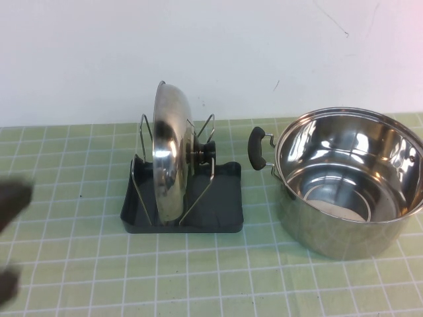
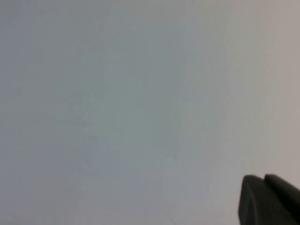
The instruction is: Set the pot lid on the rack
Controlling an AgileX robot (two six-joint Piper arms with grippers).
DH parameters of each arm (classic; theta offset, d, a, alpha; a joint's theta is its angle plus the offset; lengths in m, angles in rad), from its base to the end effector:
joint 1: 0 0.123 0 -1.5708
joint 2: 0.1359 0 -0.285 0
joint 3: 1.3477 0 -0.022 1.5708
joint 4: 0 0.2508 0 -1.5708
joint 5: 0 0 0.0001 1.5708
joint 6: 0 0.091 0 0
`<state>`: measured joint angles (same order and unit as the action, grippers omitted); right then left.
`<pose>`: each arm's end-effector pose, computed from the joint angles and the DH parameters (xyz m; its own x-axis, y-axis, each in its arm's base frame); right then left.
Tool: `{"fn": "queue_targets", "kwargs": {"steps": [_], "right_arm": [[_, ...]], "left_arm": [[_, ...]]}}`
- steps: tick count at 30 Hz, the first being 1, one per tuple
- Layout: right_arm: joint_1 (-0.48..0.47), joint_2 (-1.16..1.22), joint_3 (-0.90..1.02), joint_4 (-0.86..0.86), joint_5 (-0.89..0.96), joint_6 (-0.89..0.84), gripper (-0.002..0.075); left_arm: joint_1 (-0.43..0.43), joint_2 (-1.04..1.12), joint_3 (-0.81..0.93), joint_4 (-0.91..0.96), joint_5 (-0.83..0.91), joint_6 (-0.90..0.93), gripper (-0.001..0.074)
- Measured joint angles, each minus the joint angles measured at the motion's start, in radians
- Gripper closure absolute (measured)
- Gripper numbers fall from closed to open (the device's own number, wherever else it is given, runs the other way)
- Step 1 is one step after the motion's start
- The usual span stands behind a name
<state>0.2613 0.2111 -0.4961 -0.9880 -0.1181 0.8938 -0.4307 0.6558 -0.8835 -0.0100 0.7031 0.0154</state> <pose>0.0360 0.0188 0.3699 0.4387 0.0237 -0.8983 -0.3046 0.9444 -0.1238 0.1048 -0.0488 0.3899 -0.3406 0.1651 -0.9256 0.4256 0.9049 0.0047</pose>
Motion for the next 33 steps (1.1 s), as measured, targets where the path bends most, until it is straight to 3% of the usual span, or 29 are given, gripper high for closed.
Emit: {"fn": "queue_targets", "kwargs": {"steps": [12, 20, 33], "right_arm": [[0.0, -0.132, 0.125, -0.148, -0.143, 0.139, 0.0727], [0.0, -0.134, 0.125, -0.3, -0.145, 0.155, 0.0727], [0.0, -0.134, 0.127, -0.336, -0.145, 0.157, 0.0727]], "left_arm": [[0.002, -0.518, 0.46, 0.054, -0.019, -0.152, 0.0733], [0.002, -0.593, 0.548, 0.025, -0.063, -0.158, 0.0734], [0.002, -0.595, 0.554, 0.025, -0.074, -0.158, 0.0734]]}}
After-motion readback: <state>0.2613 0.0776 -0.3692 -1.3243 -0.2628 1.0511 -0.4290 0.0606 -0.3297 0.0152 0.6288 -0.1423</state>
